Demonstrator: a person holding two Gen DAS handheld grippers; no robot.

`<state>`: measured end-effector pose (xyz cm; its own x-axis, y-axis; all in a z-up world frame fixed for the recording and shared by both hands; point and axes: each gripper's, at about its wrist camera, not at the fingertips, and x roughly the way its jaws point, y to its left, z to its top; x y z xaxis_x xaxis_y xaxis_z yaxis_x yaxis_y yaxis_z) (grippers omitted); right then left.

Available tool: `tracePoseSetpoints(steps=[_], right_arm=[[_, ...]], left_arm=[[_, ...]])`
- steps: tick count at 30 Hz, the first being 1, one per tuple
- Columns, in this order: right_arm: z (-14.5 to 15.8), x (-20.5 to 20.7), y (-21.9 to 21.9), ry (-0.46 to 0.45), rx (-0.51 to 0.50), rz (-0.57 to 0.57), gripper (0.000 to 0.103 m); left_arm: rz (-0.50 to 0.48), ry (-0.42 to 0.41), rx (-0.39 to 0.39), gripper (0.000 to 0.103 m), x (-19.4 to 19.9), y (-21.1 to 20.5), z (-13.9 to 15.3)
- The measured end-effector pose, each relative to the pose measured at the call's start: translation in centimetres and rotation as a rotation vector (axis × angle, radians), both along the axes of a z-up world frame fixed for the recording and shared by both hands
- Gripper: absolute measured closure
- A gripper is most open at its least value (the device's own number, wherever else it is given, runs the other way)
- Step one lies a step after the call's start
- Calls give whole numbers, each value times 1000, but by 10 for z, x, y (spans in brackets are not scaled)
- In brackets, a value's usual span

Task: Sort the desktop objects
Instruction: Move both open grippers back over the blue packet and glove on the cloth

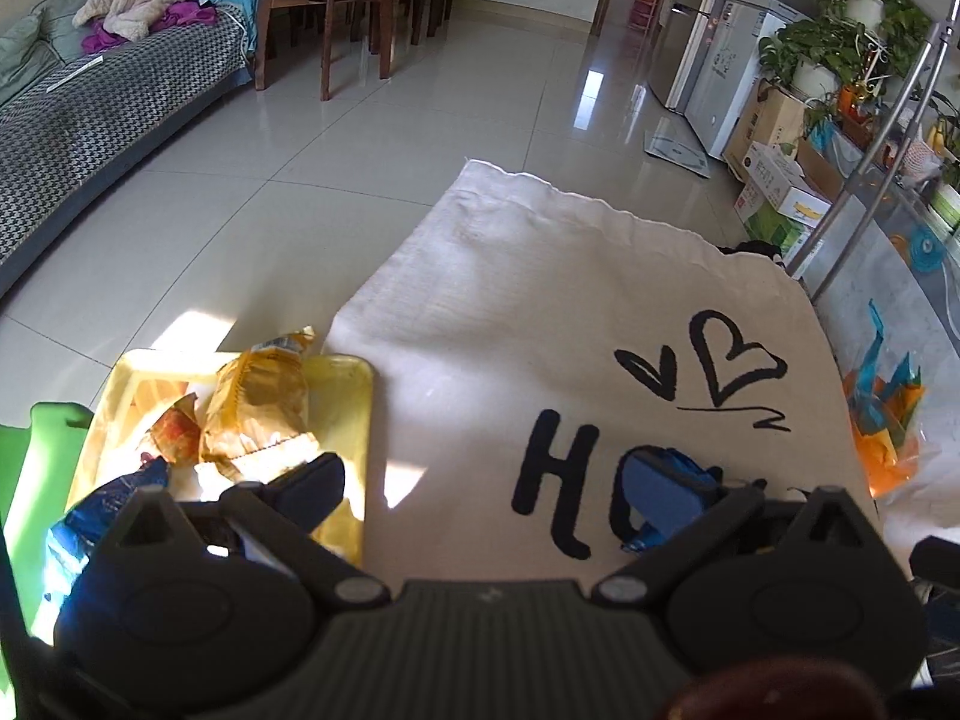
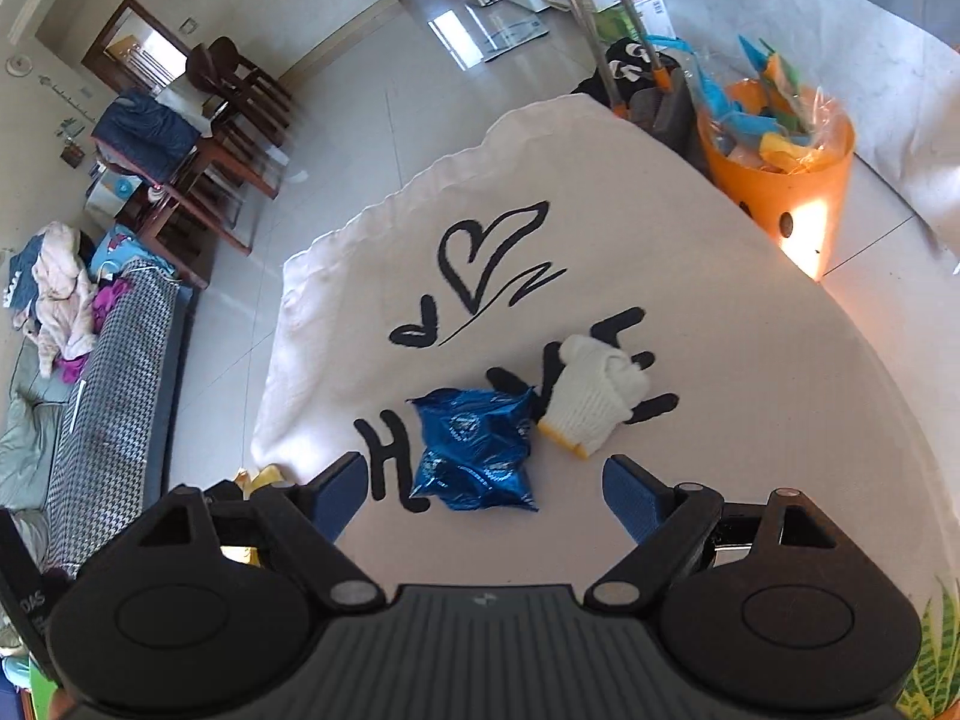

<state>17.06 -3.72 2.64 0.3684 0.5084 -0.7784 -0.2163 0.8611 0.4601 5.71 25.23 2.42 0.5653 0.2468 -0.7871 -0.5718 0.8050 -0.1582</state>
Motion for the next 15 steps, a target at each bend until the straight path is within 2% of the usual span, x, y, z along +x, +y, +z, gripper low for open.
tracePoseSetpoints(steps=[4, 15], right_arm=[[-4, 10, -14, 6, -28, -35, 17], [-28, 30, -29, 38, -32, -103, 17]], left_arm=[[-56, 6, -13, 1, 11, -25, -3], [-63, 38, -40, 1, 54, -62, -34]])
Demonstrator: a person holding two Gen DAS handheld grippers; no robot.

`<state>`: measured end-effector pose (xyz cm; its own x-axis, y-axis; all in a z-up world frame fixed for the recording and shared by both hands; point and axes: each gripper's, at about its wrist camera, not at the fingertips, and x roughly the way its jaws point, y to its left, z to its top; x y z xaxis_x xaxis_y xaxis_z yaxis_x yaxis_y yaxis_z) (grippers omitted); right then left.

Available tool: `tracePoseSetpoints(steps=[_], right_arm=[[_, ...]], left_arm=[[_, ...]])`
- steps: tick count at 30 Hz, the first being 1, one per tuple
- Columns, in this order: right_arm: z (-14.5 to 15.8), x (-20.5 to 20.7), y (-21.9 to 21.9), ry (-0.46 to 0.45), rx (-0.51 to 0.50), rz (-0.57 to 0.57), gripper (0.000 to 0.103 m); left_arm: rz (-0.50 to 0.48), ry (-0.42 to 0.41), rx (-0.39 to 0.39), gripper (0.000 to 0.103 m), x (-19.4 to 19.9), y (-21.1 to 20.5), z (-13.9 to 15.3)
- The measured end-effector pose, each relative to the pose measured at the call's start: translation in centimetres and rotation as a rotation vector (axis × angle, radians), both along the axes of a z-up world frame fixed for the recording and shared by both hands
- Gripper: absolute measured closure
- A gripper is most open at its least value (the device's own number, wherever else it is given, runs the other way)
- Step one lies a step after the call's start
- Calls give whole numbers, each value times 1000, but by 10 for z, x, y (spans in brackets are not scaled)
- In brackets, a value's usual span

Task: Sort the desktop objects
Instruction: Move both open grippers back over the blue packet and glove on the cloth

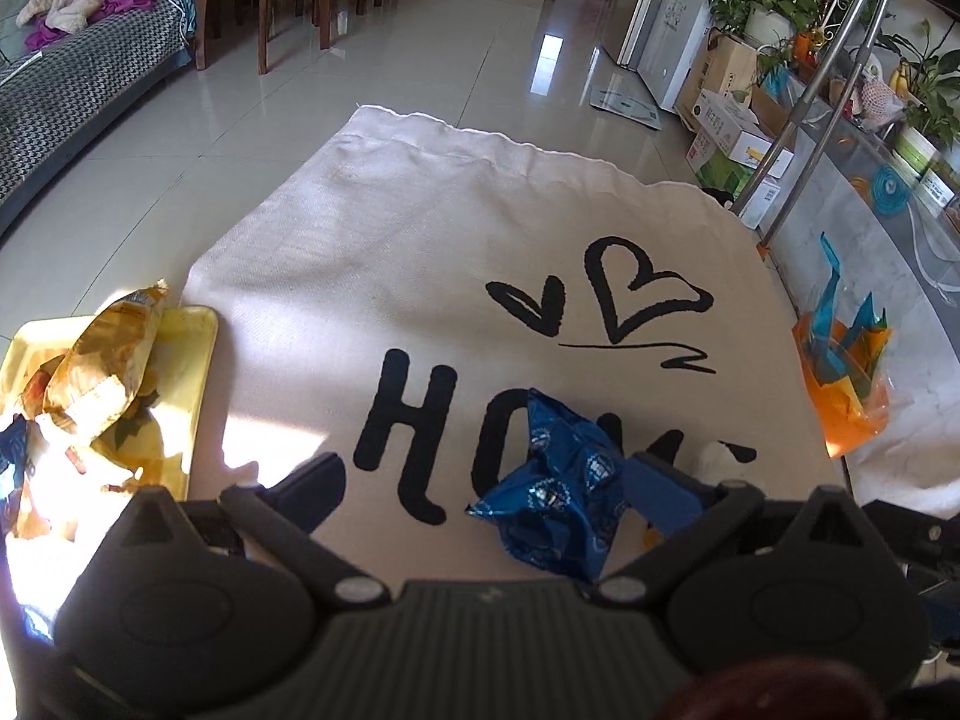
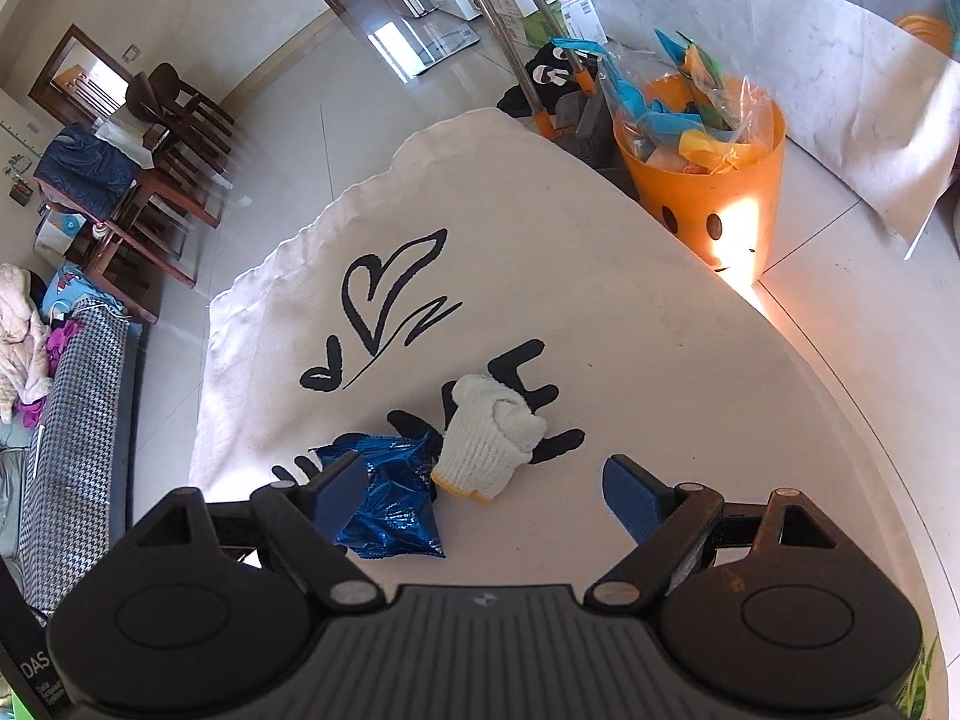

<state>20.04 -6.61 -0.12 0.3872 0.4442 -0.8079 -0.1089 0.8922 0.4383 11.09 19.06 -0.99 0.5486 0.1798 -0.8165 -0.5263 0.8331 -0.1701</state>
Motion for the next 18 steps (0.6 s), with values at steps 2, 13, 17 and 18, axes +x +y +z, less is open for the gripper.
tracePoseSetpoints(steps=[2, 13, 17, 18], right_arm=[[-5, 1, -1, 12, -6, -6, 17], [-12, -5, -6, 35, 3, 14, 17], [-12, -5, -8, 39, 14, 15, 17], [-12, -4, -9, 39, 12, 15, 17]], left_arm=[[14, 2, -4, 1, 9, -2, -5], [141, 17, -64, 1, 49, 4, -47], [177, 58, -63, 1, 53, 8, -67], [182, 55, -68, 1, 51, 8, -69]])
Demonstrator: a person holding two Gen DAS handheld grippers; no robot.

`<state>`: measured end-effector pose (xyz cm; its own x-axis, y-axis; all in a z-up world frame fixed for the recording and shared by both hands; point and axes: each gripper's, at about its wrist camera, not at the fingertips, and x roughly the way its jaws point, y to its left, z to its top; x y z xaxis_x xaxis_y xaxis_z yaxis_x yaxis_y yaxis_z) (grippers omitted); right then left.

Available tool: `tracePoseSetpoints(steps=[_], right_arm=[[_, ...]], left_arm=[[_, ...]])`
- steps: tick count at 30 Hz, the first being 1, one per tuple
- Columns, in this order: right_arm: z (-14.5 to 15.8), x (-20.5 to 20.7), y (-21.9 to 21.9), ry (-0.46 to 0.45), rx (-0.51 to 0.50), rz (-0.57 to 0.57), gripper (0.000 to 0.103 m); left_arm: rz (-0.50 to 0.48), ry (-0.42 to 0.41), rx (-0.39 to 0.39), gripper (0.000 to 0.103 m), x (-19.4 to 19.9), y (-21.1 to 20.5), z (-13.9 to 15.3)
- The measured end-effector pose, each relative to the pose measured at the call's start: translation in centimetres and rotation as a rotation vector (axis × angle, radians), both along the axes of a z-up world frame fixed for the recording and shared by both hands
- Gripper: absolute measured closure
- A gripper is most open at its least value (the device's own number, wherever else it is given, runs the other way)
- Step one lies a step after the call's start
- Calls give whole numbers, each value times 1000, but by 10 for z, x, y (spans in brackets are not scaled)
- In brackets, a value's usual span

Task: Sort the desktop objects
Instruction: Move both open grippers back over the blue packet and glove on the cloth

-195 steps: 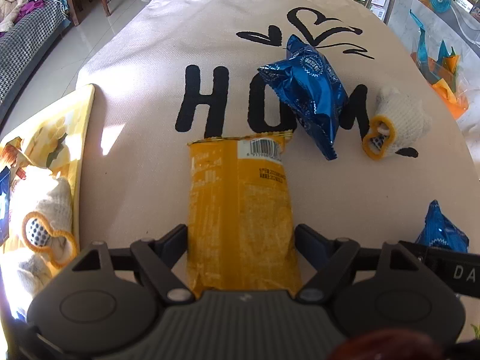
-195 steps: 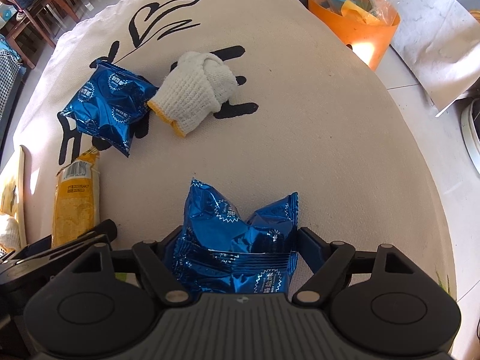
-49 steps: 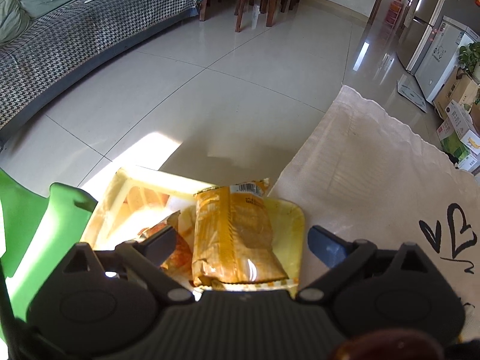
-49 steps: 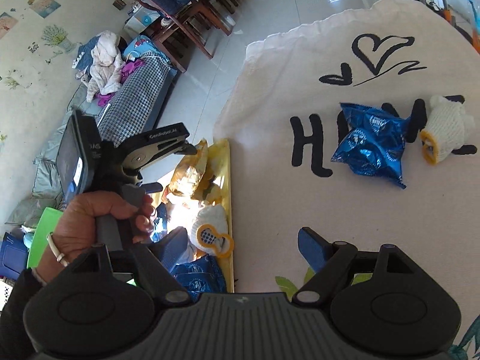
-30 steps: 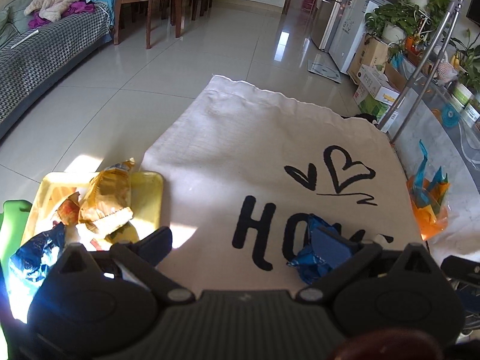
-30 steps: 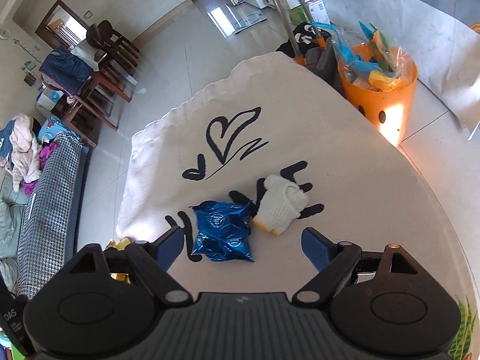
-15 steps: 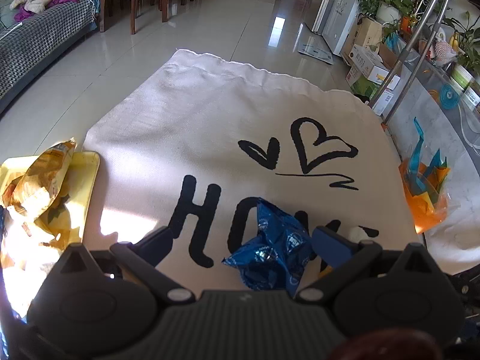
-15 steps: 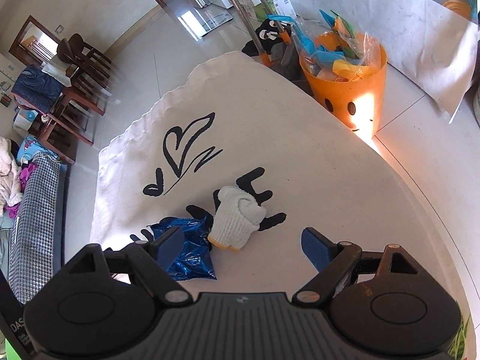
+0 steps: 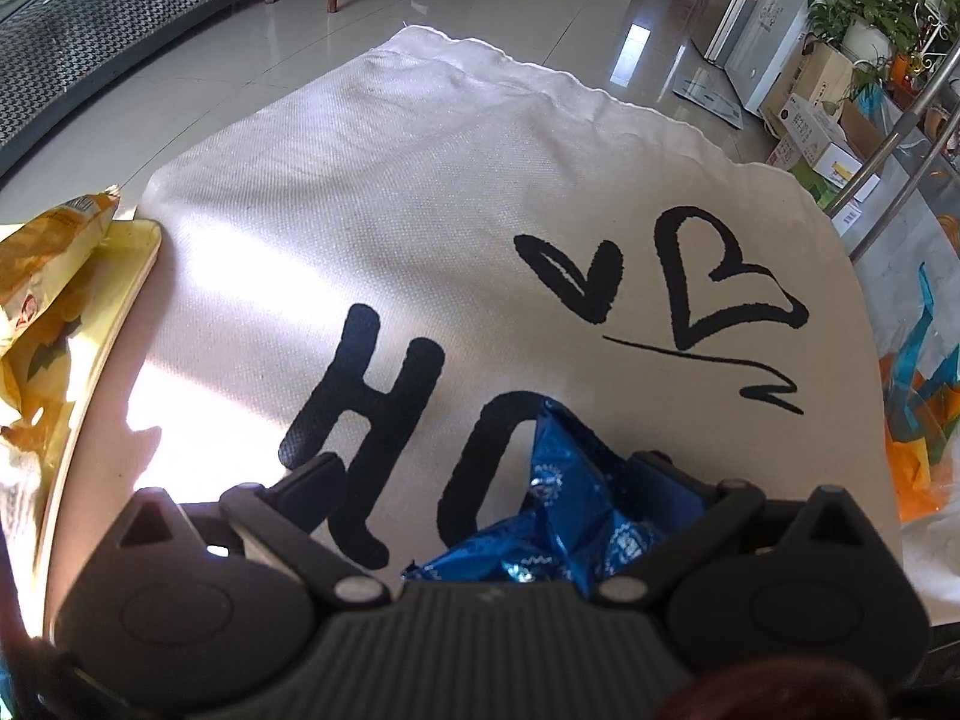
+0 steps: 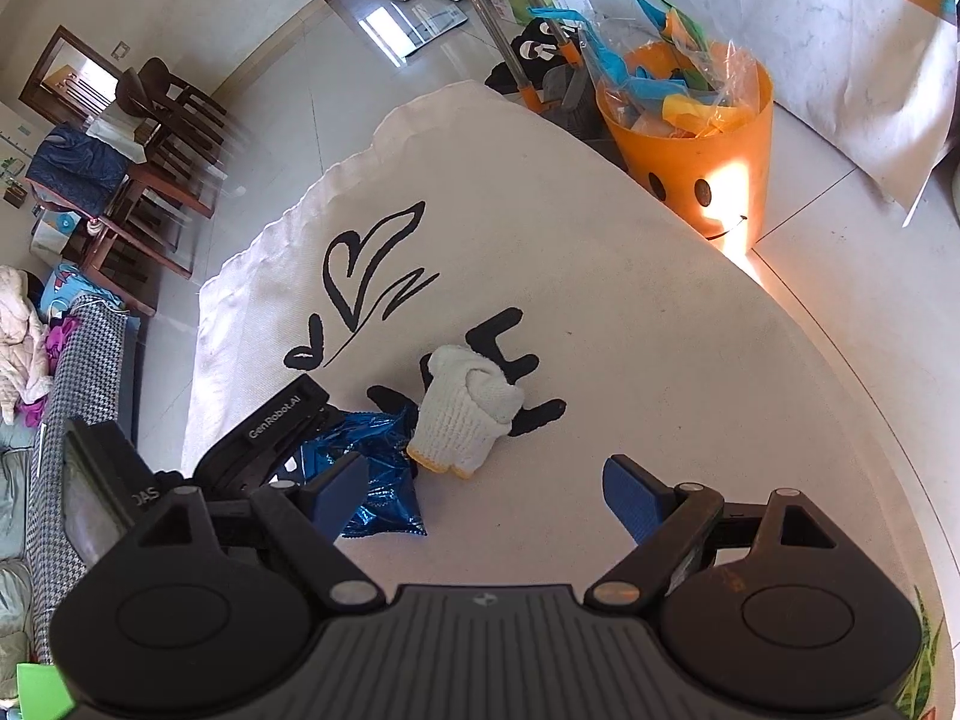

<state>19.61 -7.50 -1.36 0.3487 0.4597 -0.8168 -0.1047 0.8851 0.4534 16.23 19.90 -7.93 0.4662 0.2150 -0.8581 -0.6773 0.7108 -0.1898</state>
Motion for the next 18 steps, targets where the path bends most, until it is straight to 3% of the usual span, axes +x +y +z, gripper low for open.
tracePoseSetpoints(steps=[8, 13, 16, 18], right_arm=[[4, 4, -7, -2, 12, -35, 17], [3, 6, -8, 7, 17, -33, 17], [0, 7, -9, 7, 16, -27, 17], [-4, 9, -9, 11, 10, -22, 17]], left_arm=[[-37, 89, 8, 1, -29, -11, -3], [-169, 159, 69, 1, -60, -37, 2], [-236, 202, 53, 1, -81, -52, 4], [-250, 188, 42, 1, -93, -57, 9]])
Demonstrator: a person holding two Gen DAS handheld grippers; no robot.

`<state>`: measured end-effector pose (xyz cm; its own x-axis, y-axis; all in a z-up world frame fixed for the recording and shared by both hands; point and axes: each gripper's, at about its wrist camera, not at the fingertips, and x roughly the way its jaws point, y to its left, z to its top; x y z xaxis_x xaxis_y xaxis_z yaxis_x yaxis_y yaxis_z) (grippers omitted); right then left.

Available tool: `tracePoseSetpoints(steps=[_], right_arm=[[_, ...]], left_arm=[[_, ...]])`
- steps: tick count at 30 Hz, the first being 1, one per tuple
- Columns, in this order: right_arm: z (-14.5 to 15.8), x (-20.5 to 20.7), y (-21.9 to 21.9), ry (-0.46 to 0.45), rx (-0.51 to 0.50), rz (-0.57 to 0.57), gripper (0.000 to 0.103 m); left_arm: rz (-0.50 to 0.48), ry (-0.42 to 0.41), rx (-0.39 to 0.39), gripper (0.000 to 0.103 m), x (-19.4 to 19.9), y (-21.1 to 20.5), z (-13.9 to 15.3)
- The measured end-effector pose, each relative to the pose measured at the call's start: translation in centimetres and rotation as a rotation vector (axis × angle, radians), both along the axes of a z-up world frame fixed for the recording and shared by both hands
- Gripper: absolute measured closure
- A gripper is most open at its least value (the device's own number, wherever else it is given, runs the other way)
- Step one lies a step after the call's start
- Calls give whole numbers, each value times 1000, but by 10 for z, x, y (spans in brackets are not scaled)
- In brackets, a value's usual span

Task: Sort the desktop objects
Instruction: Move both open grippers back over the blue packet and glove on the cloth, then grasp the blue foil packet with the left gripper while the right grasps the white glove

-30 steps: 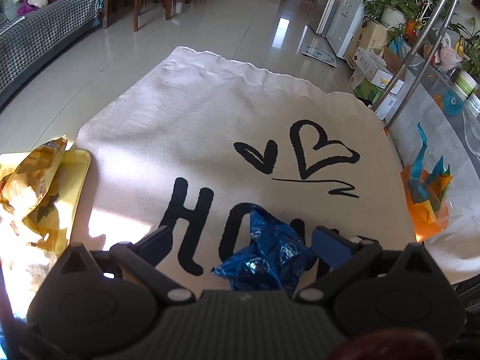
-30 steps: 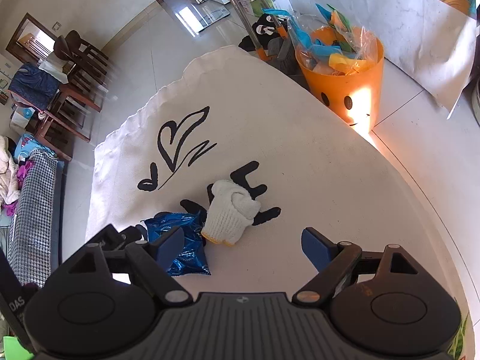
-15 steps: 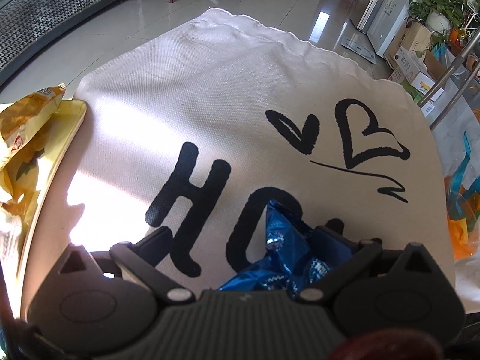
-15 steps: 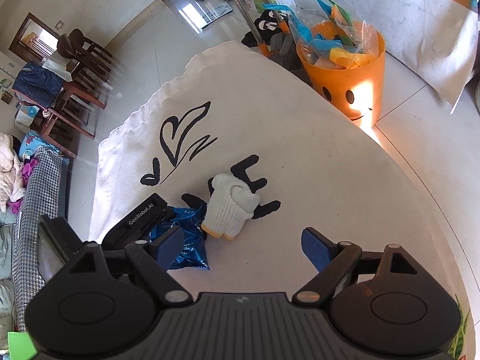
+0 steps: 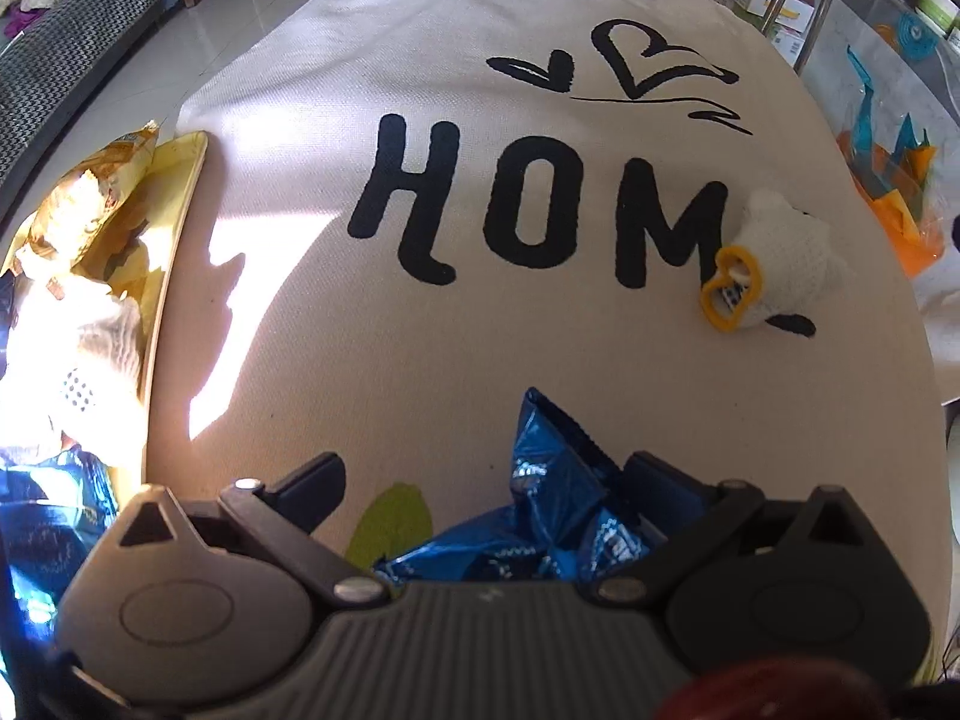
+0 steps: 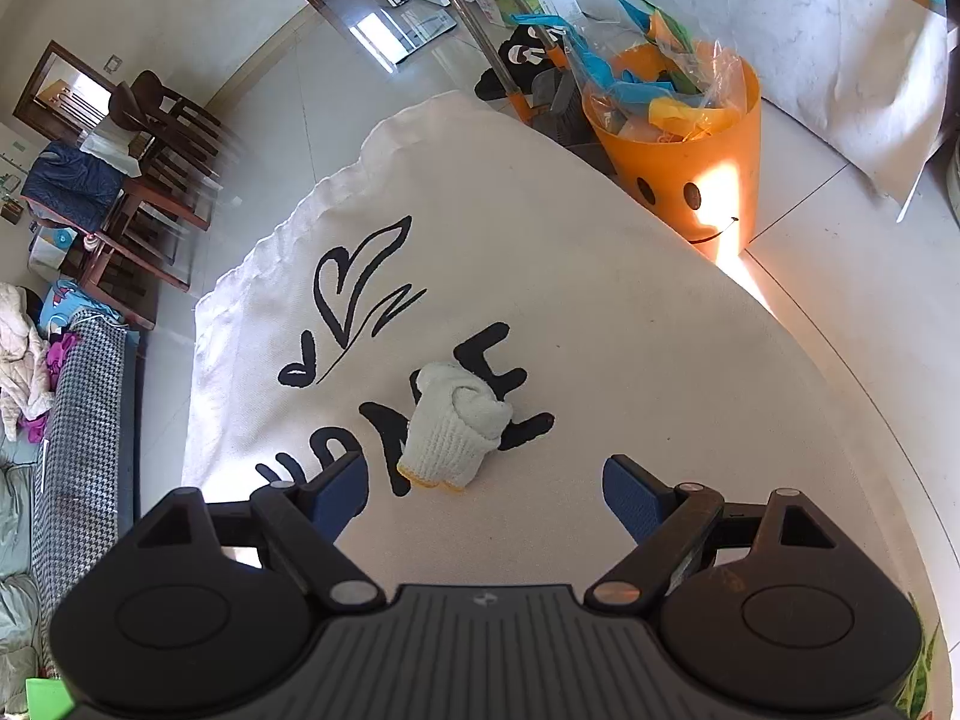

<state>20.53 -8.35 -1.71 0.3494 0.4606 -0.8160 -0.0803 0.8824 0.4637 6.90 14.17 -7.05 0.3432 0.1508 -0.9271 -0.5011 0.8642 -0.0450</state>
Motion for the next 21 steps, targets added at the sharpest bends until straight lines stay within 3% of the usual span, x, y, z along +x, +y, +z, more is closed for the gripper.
tracePoseSetpoints(steps=[7, 14, 21], right_arm=[[-24, 12, 12, -23, -20, 48, 17], [-44, 25, 39, -47, -22, 120, 17], [-63, 33, 59, -55, -72, 157, 17]], left_arm=[[-88, -75, -14, 1, -6, -12, 17], [-123, -26, -70, 1, -3, -15, 11], [-149, -3, -63, 1, -9, -13, 4]])
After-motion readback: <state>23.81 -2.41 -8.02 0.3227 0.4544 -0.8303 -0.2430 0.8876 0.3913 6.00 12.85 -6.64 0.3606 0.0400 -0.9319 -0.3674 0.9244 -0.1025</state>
